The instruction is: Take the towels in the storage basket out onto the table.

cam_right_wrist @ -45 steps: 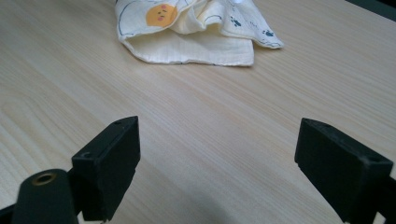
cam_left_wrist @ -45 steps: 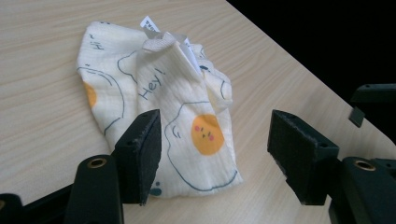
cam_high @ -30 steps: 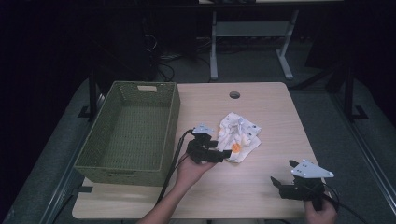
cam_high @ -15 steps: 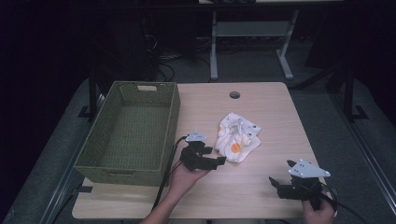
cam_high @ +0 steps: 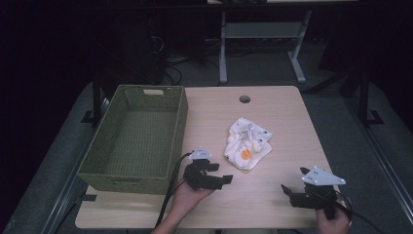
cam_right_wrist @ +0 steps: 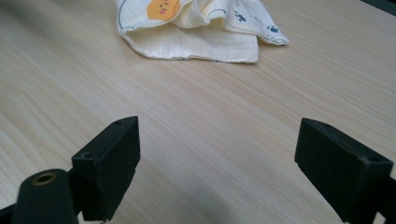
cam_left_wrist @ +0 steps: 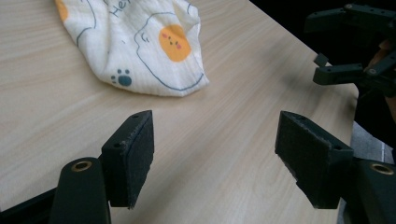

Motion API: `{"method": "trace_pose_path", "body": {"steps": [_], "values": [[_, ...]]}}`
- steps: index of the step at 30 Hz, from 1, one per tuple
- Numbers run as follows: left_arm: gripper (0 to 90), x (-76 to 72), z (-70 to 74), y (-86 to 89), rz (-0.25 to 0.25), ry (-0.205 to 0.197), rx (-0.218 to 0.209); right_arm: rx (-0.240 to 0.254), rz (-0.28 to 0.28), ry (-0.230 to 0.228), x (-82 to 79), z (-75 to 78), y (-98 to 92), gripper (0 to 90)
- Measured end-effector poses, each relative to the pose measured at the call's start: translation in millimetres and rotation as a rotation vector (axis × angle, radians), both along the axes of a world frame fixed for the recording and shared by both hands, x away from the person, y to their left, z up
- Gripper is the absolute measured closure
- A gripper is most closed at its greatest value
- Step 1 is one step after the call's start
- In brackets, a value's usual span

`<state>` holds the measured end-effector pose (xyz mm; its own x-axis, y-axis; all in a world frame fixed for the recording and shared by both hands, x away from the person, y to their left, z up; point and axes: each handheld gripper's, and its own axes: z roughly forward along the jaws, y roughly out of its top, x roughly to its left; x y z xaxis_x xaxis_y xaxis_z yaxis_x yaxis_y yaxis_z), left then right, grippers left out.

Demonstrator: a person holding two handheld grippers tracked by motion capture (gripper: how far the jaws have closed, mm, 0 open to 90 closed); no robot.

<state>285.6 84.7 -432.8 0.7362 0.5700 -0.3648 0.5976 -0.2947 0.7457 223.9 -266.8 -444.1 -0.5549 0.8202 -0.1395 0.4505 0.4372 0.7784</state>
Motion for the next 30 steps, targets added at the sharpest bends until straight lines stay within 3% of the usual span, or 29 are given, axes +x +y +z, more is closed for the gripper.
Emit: {"method": "trace_pose_path", "body": {"steps": [10, 16, 23, 30], "values": [[28.6, -18.2, -6.6, 6.8, -0.015, -0.023, 0.004, -0.003, 0.001, 0.002, -0.5, -1.0, 0.5, 13.9], [28.7, -24.8, -9.9, 12.4, -0.031, -0.009, -0.019, -0.006, 0.001, -0.001, -1.1, -1.6, 0.7, 13.9], [28.5, -32.2, -13.1, 18.8, -0.032, -0.009, -0.016, 0.0, 0.005, 0.007, -2.2, -2.1, 2.7, 13.9], [27.9, -40.4, -9.3, 18.7, -0.06, -0.025, -0.027, 0.006, 0.025, 0.002, -3.7, -1.1, 5.2, 13.9]]}}
